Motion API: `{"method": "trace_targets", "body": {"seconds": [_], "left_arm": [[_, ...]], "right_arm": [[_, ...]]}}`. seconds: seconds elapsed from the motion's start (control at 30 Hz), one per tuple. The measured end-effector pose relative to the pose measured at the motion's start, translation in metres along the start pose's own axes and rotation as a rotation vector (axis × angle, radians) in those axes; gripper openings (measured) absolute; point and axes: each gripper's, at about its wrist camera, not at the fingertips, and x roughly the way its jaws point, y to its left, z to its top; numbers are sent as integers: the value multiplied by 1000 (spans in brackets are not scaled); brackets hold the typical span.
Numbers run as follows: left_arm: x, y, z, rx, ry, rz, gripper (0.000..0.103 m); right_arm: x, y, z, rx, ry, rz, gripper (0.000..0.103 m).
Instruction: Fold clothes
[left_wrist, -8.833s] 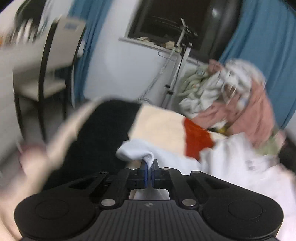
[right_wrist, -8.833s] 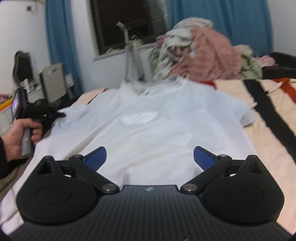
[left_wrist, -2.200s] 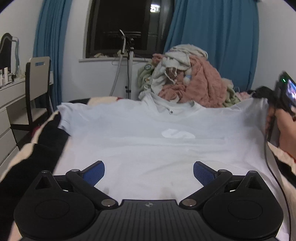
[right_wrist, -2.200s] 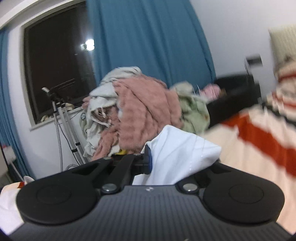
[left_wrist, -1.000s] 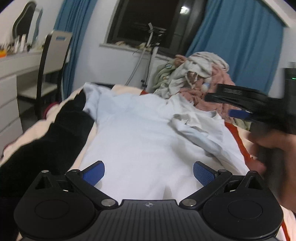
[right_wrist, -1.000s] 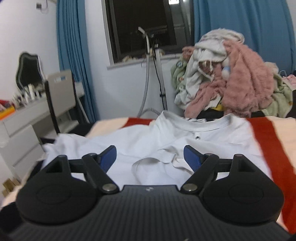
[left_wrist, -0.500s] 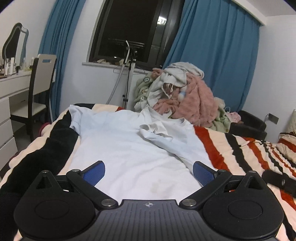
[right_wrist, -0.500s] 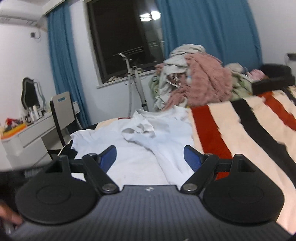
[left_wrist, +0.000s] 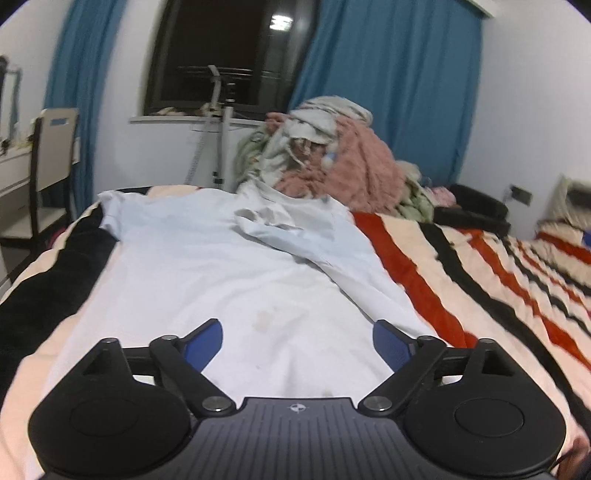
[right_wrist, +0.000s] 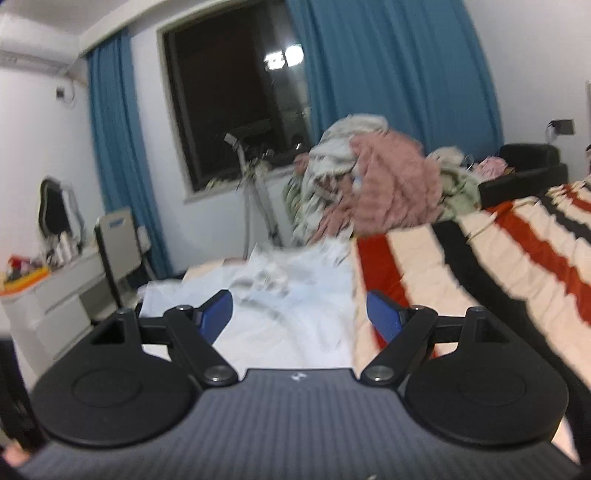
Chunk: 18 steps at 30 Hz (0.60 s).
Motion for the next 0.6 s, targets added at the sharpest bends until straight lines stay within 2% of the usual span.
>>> {"method": "trace_targets", "body": {"seconds": [0.17, 0.27, 0.33, 0.5, 0.6], "left_arm": [[7, -38, -22, 97, 96, -119, 59], [11, -64, -32, 84, 137, -216, 46], [15, -87, -40, 78, 167, -295, 37], [23, -163, -65, 209, 199, -459, 34], [34, -203, -86, 263, 230, -523, 37]], "right_arm": [[-22, -52, 22, 61, -69, -67, 81], [-28, -80, 22, 100, -78, -122, 82], [-27, -92, 19, 128, -61, -125, 83], [-23, -109, 13, 165, -46, -107, 83], [-22, -114, 10, 168, -41, -105, 83]]}}
